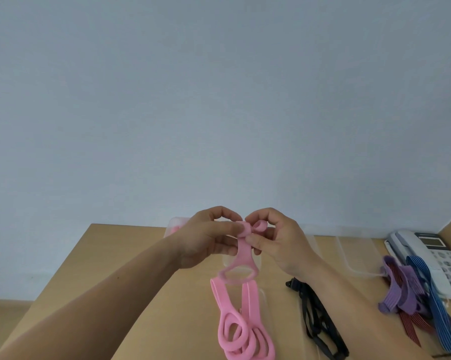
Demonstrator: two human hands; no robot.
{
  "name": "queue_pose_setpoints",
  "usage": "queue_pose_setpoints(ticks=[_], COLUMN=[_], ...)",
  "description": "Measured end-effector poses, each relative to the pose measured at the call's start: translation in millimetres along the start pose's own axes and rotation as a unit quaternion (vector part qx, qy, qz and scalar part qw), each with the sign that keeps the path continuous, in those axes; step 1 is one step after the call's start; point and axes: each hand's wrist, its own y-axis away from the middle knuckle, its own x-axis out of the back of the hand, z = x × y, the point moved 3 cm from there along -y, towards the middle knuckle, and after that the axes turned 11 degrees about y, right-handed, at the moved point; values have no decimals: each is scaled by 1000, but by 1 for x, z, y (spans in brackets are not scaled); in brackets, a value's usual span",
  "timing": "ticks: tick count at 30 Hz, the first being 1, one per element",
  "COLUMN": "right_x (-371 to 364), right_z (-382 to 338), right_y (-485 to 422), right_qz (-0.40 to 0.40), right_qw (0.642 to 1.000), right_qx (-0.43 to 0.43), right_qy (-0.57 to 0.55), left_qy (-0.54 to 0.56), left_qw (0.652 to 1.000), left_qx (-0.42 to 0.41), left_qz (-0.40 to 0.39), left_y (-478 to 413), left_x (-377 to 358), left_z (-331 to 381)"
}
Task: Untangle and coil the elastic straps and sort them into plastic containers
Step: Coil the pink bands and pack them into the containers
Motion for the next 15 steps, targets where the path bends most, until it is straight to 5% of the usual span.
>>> queue_pose_setpoints(ticks=[15], right_x=[5], right_z=[11], right_y=[-6], right_qz=[1], right_qw=[990], right_qx=[-125], right_qy=[-60], left_qy=[-112], left_qw=[986], left_qx=[-125], left_qz=[15], left_y=[-10], left_x=[0], left_z=[-8])
